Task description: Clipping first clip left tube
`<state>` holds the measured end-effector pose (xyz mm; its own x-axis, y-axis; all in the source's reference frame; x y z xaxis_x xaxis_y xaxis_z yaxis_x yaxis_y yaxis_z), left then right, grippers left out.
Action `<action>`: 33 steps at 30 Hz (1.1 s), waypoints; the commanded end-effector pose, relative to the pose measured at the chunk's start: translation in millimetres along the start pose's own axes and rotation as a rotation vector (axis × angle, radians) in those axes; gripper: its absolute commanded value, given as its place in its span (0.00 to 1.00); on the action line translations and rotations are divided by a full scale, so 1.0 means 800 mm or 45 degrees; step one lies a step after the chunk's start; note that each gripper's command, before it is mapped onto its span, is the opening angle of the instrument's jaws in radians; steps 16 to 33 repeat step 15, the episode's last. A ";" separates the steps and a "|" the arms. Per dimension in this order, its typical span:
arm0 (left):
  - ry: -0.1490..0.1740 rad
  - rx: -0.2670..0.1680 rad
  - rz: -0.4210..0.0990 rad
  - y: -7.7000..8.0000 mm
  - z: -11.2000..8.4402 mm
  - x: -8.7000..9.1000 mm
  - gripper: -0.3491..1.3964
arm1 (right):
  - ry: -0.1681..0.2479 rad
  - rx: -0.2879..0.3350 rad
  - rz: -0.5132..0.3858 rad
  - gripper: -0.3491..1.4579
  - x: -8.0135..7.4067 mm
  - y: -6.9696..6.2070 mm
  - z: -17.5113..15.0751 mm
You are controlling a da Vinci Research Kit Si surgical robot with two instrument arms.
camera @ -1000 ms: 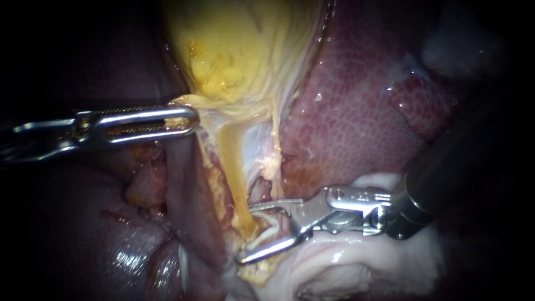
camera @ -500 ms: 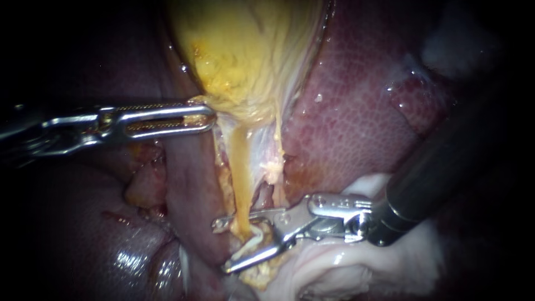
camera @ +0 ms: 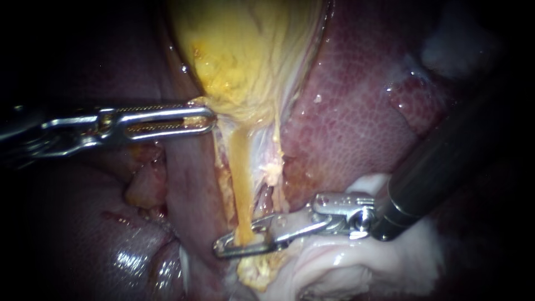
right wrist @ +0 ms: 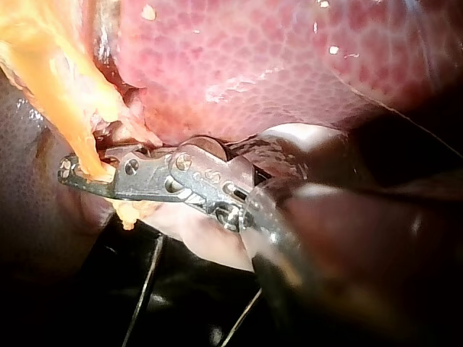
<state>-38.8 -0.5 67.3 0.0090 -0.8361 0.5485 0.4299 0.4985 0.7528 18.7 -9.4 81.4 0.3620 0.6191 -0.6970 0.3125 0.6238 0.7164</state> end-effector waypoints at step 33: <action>0.000 0.001 -0.002 -0.0003 -0.0003 -0.0003 0.00 | 0.001 0.001 0.023 0.00 -0.0003 -0.0002 -0.0001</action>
